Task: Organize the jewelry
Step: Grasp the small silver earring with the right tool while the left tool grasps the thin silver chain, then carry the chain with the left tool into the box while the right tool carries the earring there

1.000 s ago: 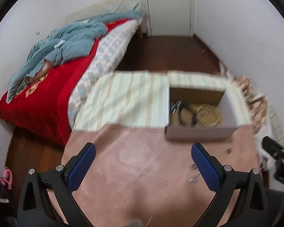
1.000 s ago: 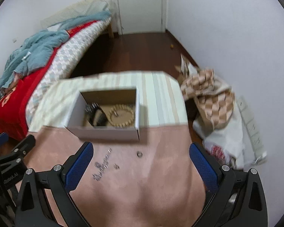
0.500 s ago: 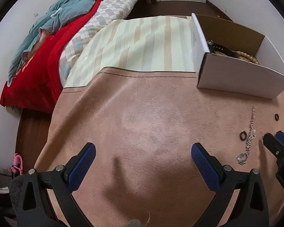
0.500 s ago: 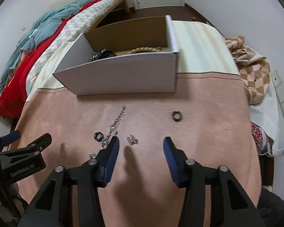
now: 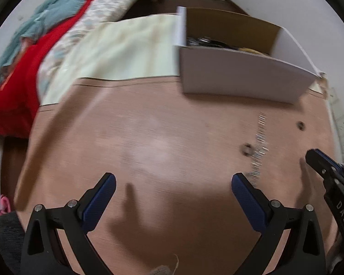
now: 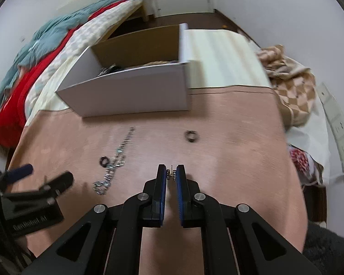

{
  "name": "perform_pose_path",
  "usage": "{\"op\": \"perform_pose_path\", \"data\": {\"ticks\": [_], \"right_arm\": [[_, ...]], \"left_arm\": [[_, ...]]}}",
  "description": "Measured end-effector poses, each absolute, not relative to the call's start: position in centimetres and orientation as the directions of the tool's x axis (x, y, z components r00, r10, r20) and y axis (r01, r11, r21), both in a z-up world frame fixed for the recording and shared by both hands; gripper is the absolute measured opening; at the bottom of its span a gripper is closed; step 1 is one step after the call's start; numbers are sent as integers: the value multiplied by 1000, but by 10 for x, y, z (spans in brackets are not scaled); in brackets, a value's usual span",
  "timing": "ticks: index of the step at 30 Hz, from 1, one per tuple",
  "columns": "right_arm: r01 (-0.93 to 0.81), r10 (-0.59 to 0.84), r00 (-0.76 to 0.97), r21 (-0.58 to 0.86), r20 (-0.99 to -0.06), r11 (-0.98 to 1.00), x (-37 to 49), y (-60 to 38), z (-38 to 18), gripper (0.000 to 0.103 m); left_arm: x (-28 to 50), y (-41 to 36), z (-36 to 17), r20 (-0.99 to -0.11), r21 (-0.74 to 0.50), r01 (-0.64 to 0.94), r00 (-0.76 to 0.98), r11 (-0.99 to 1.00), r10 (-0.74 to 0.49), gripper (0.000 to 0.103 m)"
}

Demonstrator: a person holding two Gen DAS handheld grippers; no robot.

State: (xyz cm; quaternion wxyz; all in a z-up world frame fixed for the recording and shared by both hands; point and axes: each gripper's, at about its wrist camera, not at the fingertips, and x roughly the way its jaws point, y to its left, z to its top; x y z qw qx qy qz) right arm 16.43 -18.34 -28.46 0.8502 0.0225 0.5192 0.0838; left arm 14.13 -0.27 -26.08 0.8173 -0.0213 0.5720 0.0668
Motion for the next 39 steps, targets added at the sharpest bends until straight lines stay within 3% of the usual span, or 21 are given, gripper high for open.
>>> {"op": "perform_pose_path", "data": {"ticks": [6,8,12,14,16,17,25,31,39], "right_arm": [[-75,147,456,126,-878,989,159,-200,-283,9],[-68,144,458,127,-877,990,159,-201,-282,9],[-65,145,462,130,-875,989,157,-204,-281,9],[-65,148,462,133,-874,989,157,-204,-281,9],[-62,148,463,135,-874,989,157,-204,-281,9],[-59,148,464,137,-873,989,156,-204,-280,9],[-41,173,496,176,-851,983,154,-212,-259,9],[-41,212,520,224,-827,974,153,-217,-232,9],[-75,248,574,252,-780,965,158,-219,-185,9]], "left_arm": [[146,-41,-268,-940,14,-37,341,999,26,98],[148,-49,-271,-944,12,-9,330,1000,14,82],[146,-60,-270,-937,-4,30,348,1000,-14,66],[146,-67,-266,-932,-3,62,361,998,-25,33],[147,-72,-263,-932,-8,95,360,995,-42,10],[147,-74,-263,-933,-18,105,356,994,-54,5],[145,-63,-245,-916,-144,105,362,984,-173,1],[144,-42,-199,-867,-286,89,400,954,-297,0],[156,-20,-137,-794,-352,101,495,931,-354,0]]}}
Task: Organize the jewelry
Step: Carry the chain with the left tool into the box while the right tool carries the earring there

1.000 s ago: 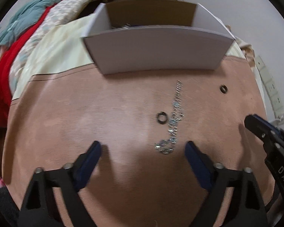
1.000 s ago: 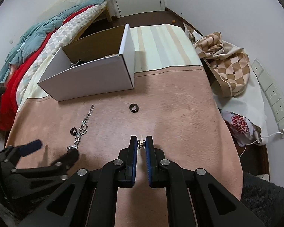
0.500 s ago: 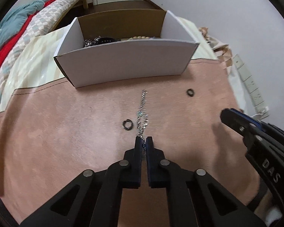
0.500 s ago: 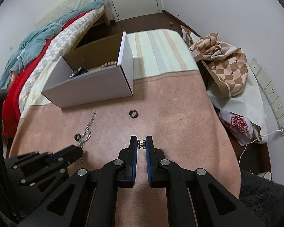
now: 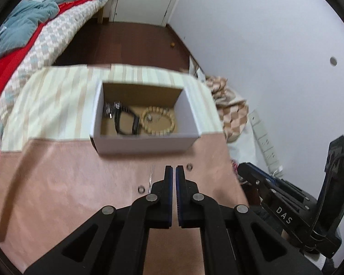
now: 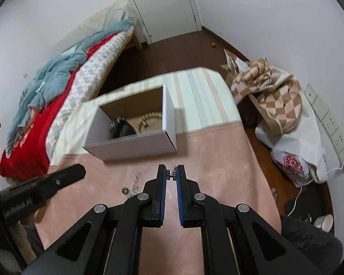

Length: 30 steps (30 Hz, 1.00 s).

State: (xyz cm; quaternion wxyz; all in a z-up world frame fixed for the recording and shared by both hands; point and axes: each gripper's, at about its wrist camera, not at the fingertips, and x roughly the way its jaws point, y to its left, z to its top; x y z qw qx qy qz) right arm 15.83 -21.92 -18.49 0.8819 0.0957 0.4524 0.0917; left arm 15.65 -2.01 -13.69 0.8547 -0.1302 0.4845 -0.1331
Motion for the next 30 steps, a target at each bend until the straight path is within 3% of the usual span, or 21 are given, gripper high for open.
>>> {"op": "perform_pose_path", "data": {"ticks": [3,6,7,8,10,15,20,21,23,25,27,28,30], "right_arm": [[-81,254,596,257,-762,963,161,-219,-171,9],[-74,247,591,254,-768,964,164,-219,-173,9],[-70,247,582,256,-774,964,164,-219,-177,9],[-66,245,575,254,-780,965,164,-219,-181,9],[-55,234,556,246,-798,968,162,-220,-193,9],[-17,216,519,243,-827,970,156,-230,-219,9],[14,199,503,238,-841,971,154,-239,-235,9],[17,198,498,238,-844,971,154,-239,-237,9],[20,196,497,237,-846,971,154,-241,-239,9],[22,194,498,236,-845,972,154,-241,-239,9],[24,193,501,236,-844,971,154,-242,-239,9],[27,193,503,238,-843,971,154,-243,-238,9],[32,193,508,243,-839,970,154,-244,-235,9]], "left_arm": [[162,-16,-129,-790,-340,107,507,934,-346,0],[163,-16,-145,-818,-344,86,462,935,-343,9],[165,-18,-162,-850,-340,70,405,938,-338,21],[166,-20,-174,-866,-336,57,373,940,-332,41],[163,-22,-198,-887,-321,34,339,946,-313,54],[161,-37,-253,-943,-229,35,239,973,-231,54],[157,-60,-264,-955,-116,107,262,988,-140,52],[157,-65,-264,-952,-99,120,277,988,-129,48],[153,-78,-265,-945,-21,176,319,984,-77,24],[152,-83,-264,-942,-31,198,323,980,-95,10],[154,-80,-264,-942,-72,185,310,980,-128,8],[154,-77,-261,-937,-95,176,316,980,-147,0],[154,-68,-257,-933,-163,146,298,976,-201,0]]}}
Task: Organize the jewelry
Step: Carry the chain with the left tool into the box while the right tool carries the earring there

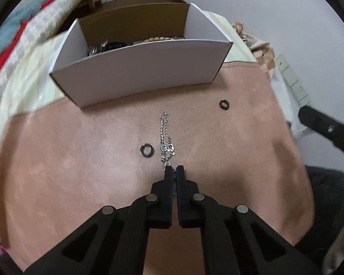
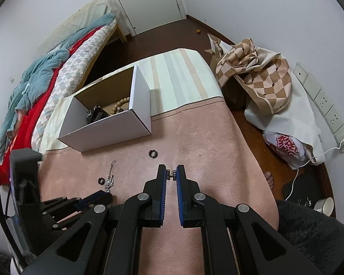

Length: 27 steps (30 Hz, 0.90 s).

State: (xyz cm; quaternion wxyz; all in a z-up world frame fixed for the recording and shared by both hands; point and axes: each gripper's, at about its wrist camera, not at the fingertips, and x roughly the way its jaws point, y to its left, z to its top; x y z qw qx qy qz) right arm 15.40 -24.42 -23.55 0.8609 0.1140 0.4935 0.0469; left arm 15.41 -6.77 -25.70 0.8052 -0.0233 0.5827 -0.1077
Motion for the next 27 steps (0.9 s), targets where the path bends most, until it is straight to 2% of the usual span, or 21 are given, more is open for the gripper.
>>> {"op": "perform_pose_path", "data": {"ticks": [5,15,21,27], "right_arm": [[30,205,530,260,-823,965,154,-246,-223,9],[-16,256,570,301,-781,953,157,-235,-189,9],[-78,300,588,316,-751,946,178,-218,-162,9],[-147,330,589,304,-737,941,225,-190,-141,9]], "left_arm": [[151,-43,-224,-894,-280,103,336,954,-298,0],[157,-10,-152,-795,-406,102,450,908,-406,0],[182,-8,-108,-745,-420,137,512,897,-427,0],[220,6,-89,-743,-341,122,573,932,-347,0]]}}
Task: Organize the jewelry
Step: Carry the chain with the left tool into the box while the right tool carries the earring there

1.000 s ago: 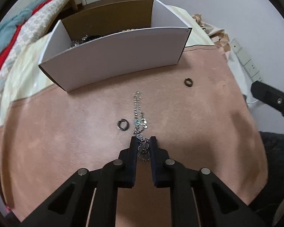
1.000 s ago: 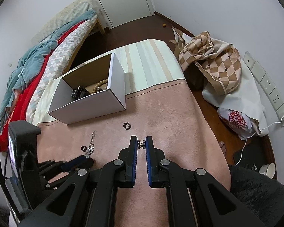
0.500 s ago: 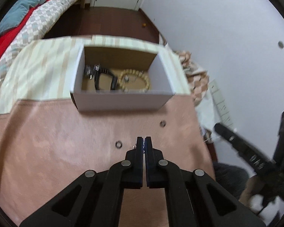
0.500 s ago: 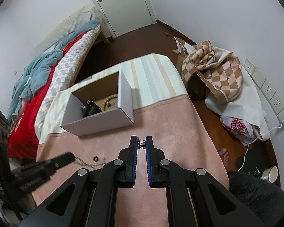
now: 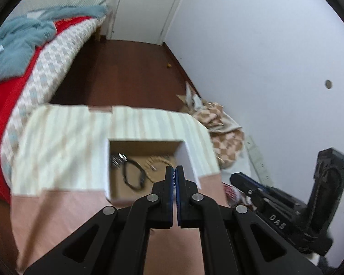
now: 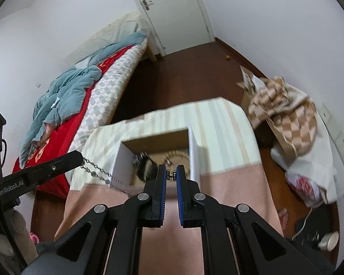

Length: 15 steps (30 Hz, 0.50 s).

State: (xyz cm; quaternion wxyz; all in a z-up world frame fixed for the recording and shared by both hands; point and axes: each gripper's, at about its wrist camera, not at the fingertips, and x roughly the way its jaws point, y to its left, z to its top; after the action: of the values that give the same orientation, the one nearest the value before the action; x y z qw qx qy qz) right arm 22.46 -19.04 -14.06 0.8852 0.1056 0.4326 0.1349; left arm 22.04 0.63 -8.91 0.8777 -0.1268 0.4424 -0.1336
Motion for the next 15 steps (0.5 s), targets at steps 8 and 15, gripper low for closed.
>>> {"op": "perform_pose_path", "data": {"ticks": [8,15], "right_arm": [[-198,304,504,234,-809,952,291,-156,-164,9],[-224,314,415,238,-854,945,324,-148,-194,9]], "left_arm": [[268,27,-129,-820,-271,64,508,961,-265,0],[291,39,-167,-882,-227,14,422,974,-211,1]]}}
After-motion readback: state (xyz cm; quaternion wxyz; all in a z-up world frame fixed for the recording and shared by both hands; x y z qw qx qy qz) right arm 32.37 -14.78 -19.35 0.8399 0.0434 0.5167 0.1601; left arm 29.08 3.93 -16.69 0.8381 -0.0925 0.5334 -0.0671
